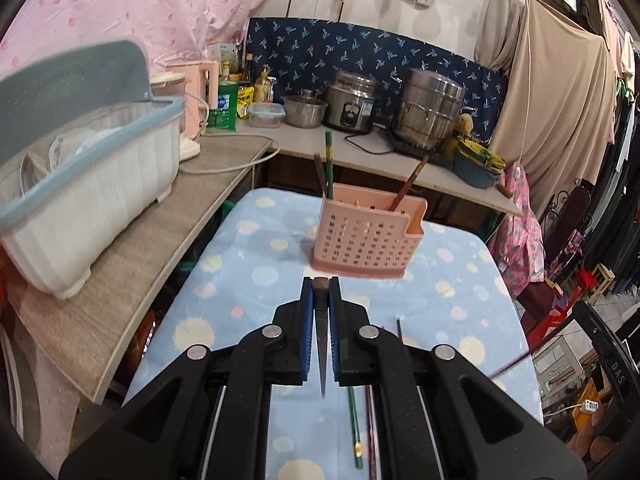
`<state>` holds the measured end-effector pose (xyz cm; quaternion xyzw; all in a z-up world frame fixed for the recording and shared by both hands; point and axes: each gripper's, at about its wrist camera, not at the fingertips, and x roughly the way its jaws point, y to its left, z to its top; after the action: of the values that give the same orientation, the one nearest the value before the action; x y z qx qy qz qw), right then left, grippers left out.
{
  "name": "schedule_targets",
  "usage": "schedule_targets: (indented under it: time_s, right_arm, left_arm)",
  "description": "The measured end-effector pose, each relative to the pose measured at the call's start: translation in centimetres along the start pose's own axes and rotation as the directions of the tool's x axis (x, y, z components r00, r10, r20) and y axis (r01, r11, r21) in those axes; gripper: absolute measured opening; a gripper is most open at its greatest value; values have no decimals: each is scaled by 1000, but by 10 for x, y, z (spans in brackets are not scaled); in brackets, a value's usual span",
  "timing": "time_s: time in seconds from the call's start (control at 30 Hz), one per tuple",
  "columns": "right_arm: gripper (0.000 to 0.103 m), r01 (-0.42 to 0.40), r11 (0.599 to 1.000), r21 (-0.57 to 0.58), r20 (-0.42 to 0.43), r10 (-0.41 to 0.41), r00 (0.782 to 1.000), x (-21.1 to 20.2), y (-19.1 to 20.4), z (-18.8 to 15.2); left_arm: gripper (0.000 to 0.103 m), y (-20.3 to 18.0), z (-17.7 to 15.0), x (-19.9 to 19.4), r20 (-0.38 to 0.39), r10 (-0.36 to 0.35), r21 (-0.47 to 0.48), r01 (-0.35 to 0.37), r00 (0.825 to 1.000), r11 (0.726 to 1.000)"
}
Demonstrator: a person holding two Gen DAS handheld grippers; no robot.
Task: Organize utensils
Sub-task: 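Lift both chopsticks into the pink basket and open both tools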
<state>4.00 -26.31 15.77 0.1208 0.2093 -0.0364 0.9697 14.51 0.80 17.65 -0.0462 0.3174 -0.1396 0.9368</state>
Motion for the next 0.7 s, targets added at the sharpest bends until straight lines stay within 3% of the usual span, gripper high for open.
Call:
schedule_targets:
  time_s: [0.27,0.53,0.7]
  right_arm:
    - [7,-73,997,4,94,72,993,18,13,69]
    - [7,-124,992,22,204,117,972,64,33,152]
    - [7,-138,989,49,245,122,962,105,43,184]
  left_arm:
    - [7,-26,65,-1,104,-16,28,13,994,1000]
    - [7,-48,141,7,278,-4,7,3,961,1000]
    - [7,-54,175,33,326,11,-16,-6,945,1000]
